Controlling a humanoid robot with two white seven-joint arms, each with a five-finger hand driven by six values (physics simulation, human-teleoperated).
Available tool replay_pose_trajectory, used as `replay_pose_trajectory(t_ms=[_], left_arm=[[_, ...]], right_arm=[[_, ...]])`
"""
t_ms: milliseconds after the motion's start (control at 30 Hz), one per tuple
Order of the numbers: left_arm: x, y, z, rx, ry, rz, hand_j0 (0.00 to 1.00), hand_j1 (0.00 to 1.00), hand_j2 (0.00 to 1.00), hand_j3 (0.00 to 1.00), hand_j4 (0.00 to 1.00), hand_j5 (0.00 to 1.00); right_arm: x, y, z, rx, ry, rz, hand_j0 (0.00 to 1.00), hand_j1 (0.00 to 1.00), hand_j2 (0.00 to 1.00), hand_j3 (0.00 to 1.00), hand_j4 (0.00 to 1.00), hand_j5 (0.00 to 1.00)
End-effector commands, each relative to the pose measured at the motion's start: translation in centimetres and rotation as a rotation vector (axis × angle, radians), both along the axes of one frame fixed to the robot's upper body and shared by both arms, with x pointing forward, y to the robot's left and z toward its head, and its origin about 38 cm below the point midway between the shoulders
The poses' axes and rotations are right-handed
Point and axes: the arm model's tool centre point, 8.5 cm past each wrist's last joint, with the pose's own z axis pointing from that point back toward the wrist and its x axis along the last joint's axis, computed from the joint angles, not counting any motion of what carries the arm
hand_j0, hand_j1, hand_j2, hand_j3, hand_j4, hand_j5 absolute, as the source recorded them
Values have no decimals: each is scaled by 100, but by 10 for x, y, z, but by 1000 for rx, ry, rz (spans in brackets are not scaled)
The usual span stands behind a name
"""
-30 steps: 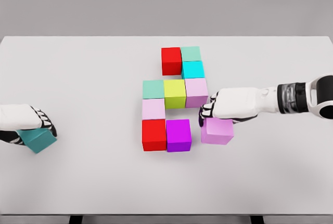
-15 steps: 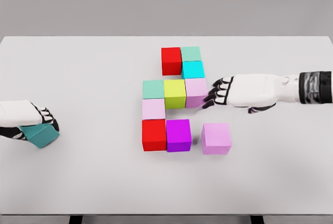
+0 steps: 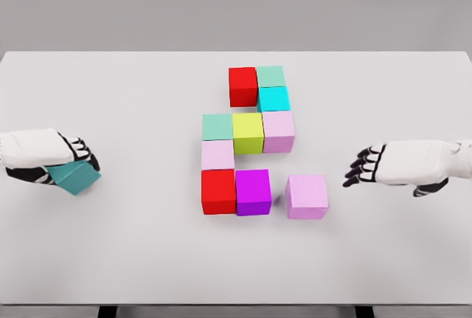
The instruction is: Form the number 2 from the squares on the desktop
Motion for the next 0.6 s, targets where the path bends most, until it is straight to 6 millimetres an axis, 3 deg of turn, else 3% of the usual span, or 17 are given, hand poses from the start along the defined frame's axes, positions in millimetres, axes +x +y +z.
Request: replay_pose_trajectory(t_ms=[0,167,433,567], left_arm=[[3,-7,-2,-22,-6,-6,55,55,55,55,55,55],[9,-21,-3,-55,-21,-26,55,55,55,55,55,55],[19,-46,-1,-116,-48,-59,55,55,55,55,55,55],[23,-57,0,-143,-55,-75,55,55,55,55,55,55]], right_arm=[[-2,-2,-3,-4,13,-5,100,100,100,100,100,100],[-7,8,-19,4,55,18,100,100,100,100,100,100],[-11,9,-26,0,77,24,100,100,100,100,100,100],[-10,22,-30,28,83,49,100,100,100,100,100,100]])
